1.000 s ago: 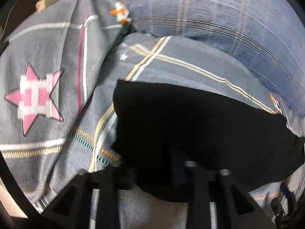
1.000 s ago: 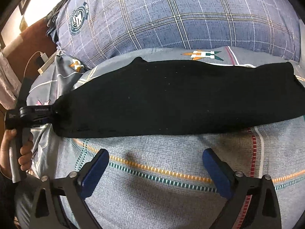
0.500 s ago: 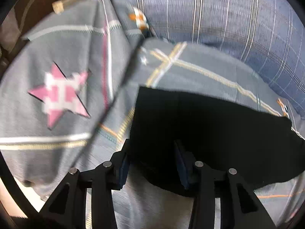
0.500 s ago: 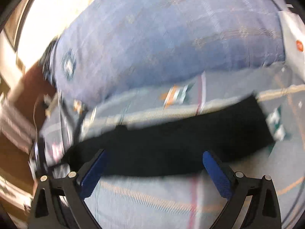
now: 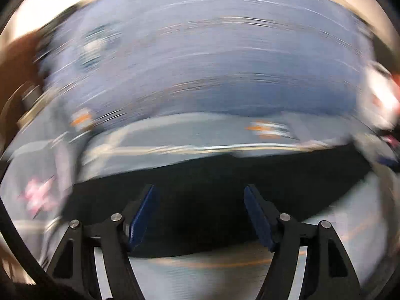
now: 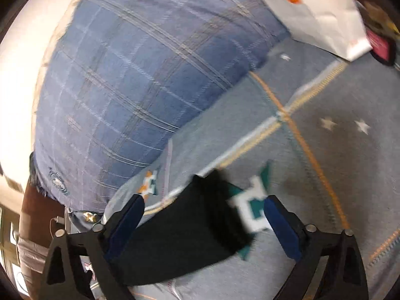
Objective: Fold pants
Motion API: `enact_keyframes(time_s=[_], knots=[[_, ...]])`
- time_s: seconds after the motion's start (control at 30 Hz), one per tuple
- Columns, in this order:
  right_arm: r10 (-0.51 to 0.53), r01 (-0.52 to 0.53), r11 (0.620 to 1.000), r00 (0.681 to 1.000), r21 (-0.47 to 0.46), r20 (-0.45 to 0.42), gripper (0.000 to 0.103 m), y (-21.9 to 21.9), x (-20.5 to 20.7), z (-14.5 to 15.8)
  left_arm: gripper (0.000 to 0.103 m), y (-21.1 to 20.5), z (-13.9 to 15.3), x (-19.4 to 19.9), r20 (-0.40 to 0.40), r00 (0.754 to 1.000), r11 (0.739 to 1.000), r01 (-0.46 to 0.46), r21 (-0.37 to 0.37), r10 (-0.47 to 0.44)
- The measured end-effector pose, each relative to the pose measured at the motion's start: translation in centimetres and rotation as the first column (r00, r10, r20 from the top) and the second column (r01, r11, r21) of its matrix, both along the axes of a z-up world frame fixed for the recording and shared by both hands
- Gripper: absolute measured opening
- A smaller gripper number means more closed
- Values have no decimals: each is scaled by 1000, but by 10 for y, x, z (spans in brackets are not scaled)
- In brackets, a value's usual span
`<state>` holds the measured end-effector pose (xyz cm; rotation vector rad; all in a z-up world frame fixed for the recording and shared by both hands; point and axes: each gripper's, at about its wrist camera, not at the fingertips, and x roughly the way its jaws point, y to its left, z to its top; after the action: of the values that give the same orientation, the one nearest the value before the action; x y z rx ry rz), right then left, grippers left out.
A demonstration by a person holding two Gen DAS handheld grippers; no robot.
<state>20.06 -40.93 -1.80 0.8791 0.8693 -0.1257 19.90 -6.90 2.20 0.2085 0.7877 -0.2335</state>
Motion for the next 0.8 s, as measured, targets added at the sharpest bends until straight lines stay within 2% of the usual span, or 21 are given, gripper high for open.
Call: enact_keyframes(time_s=[0.1,0.2,0.3,0.43,0.5,0.6,0.67,0.7,0.73,0.77,0.8], knots=[[35,-37,996,999,78,24,84,-3,-2,-3,73,-83,-12,-2,-18,982,981,186,49,-185],[77,-89,990,990,105,115,84,-3,-11,10,73,-151,-25,-8,-23,946,938,324,123,-324],[91,-107,988,987,113,134,84,-6,-19,12,73,-193,-41,-14,-46,907,890,420,177,-419],[26,-44,973,996,228,82,85,-27,-29,-11,73,-216,-61,-20,-124,879,858,477,192,-461],[-22,11,957,999,288,34,85,-37,-35,-25,73,-219,-71,-20,-148,874,852,485,195,-464],[-51,41,924,999,380,18,85,-44,-35,-43,73,-222,-67,-23,-123,887,872,460,167,-445],[-48,39,921,999,388,12,85,-43,-34,-45,71,-222,-68,-18,-103,904,886,427,181,-415],[-46,38,923,999,383,12,85,-43,-34,-44,59,-222,-69,-15,-97,908,886,419,197,-408],[-45,37,924,999,381,12,85,-42,-33,-44,39,-225,-69,-17,-104,905,884,425,197,-412],[-48,40,921,999,388,12,85,-42,-33,-45,31,-225,-67,-18,-110,903,878,429,211,-415],[-52,43,918,999,394,12,85,-43,-31,-45,17,-225,-67,-20,-103,905,875,424,233,-412]])
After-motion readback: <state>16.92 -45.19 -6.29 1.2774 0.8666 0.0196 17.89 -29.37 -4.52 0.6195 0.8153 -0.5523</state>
